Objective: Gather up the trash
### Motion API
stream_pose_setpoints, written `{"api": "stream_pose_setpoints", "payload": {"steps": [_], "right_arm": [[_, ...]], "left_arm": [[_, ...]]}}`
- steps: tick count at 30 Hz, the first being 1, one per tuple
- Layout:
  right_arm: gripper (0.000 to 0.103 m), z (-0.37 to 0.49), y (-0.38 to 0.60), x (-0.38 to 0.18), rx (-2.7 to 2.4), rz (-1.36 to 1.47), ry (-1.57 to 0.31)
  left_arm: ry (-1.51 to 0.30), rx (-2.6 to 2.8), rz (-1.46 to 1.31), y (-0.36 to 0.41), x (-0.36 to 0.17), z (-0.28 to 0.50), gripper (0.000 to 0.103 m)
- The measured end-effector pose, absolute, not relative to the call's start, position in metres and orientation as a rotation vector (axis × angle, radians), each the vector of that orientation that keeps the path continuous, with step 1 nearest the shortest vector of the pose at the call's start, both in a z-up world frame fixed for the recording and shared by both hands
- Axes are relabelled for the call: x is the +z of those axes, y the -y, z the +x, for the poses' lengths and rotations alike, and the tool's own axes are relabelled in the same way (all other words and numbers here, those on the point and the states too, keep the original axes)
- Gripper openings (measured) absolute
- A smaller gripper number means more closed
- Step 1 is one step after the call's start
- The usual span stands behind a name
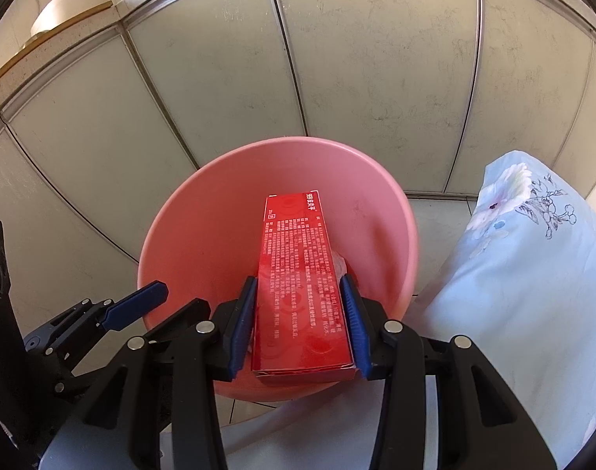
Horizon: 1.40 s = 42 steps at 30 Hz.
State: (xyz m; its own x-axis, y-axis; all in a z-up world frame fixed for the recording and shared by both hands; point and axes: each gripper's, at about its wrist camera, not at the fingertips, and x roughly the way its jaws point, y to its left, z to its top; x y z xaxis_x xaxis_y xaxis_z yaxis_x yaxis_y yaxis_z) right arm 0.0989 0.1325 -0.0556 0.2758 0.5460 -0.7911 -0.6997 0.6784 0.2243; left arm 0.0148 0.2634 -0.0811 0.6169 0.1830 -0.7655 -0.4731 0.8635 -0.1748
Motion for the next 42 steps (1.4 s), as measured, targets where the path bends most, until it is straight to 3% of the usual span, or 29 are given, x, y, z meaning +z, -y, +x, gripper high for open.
{"api": "stream_pose_setpoints", "payload": {"steps": [20, 42], "right_arm": [[0.044, 0.09, -0.118, -0.045, 0.866, -0.168, -0.913], [0.044, 0.046, -0.055, -0.038, 0.791, -0.174, -0.62]], "left_arm": [[-0.811, 0.379, -0.383, -0.258, -0.076, 0.005, 0.046], [-0.798, 0.352, -0.372, -0.236, -0.063, 0.005, 0.046]]}}
